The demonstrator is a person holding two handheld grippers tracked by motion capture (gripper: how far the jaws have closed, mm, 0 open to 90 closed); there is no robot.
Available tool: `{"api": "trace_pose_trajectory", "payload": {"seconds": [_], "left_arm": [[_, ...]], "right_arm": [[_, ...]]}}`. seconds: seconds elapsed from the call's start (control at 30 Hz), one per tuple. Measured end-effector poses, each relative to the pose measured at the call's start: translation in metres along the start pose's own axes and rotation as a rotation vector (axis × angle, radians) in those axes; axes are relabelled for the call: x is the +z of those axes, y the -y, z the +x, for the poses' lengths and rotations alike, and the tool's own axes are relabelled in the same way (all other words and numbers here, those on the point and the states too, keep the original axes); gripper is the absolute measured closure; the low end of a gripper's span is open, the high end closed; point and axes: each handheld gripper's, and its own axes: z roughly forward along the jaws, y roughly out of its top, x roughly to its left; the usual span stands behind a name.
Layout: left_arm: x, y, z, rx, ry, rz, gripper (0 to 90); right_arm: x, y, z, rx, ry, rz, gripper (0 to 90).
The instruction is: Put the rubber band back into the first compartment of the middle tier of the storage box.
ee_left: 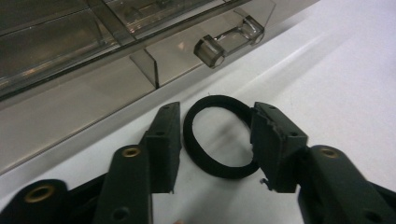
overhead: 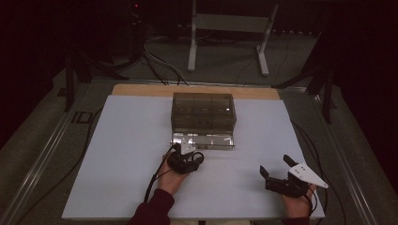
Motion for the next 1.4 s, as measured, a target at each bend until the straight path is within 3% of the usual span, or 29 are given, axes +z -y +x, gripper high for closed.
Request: {"api": "trace_pose_trajectory", "payload": {"seconds": [0.23, 0.3, 0.37, 1.0, 1.4], "left_arm": [[0.001, -0.003, -0.002, 0.014, -0.064, 0.034, 74.9], [0.000, -0.004, -0.003, 0.030, -0.062, 0.048, 77.6], [0.000, -0.004, -0.005, 0.031, -0.053, 0.054, 87.2], [-0.002, -0.006, -0.007, 0.039, -0.022, 0.028, 88.4], [-0.009, -0.016, -0.008, 0.046, -0.032, -0.012, 88.4]], "right_arm": [[0.000, 0.000, -0.001, 0.000, 0.004, 0.002, 1.5], [0.000, 0.000, -0.001, 0.000, 0.003, 0.002, 1.5], [0.001, 0.001, -0.001, 0.001, 0.001, 0.004, 1.5], [0.001, 0.001, -0.002, 0.002, 0.001, 0.005, 1.5], [0.001, 0.001, -0.002, 0.004, 0.002, 0.006, 1.6]]}}
